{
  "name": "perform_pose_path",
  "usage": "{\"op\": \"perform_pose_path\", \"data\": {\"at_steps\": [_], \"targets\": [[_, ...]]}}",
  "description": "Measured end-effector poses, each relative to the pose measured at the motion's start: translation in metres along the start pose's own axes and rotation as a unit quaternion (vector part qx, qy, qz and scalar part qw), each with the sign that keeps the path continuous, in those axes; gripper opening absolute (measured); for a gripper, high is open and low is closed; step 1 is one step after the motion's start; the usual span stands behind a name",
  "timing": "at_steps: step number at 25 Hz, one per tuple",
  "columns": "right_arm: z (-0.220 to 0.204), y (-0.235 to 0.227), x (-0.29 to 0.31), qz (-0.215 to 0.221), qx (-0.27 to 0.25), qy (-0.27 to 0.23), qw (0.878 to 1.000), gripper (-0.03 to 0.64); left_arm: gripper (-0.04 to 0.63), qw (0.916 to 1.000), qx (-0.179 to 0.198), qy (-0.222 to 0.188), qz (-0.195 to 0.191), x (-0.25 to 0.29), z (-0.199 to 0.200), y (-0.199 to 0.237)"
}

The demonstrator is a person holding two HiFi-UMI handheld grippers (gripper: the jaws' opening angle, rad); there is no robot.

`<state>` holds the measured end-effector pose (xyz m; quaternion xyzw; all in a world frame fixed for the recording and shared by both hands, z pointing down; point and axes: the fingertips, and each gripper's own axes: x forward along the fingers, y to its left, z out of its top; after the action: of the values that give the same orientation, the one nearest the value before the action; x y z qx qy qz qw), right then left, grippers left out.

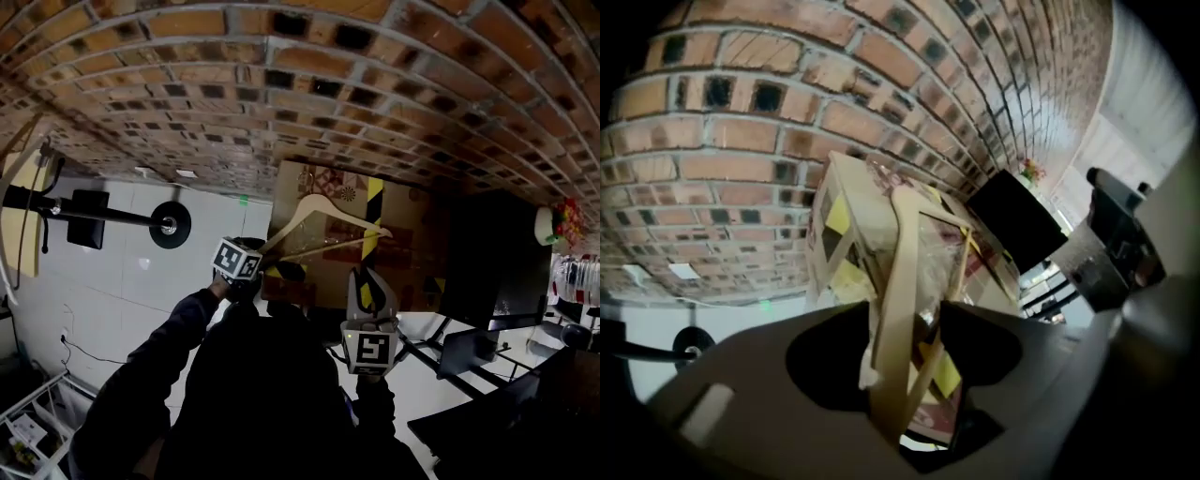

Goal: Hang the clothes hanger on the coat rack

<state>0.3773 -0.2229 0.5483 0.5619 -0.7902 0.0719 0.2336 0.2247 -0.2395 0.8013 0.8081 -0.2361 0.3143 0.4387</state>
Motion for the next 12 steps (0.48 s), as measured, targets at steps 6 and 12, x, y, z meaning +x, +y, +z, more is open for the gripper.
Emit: {"op": "perform_pose_path", "data": {"at_steps": [6,12], "targets": [[-0.008,-0.02,0.0,0.009,0.006,-0.002,1.0,0.061,0.114,0.9999,-0.001,0.01,0.012,-0.009,-0.004,-0.003],[-0.021,-0.017,0.013,0.035,-0.01,0.0,0.999,0.061,0.109,0.9995,-0.004,-0.032,0.004,-0.034,-0.009,-0.022]]}}
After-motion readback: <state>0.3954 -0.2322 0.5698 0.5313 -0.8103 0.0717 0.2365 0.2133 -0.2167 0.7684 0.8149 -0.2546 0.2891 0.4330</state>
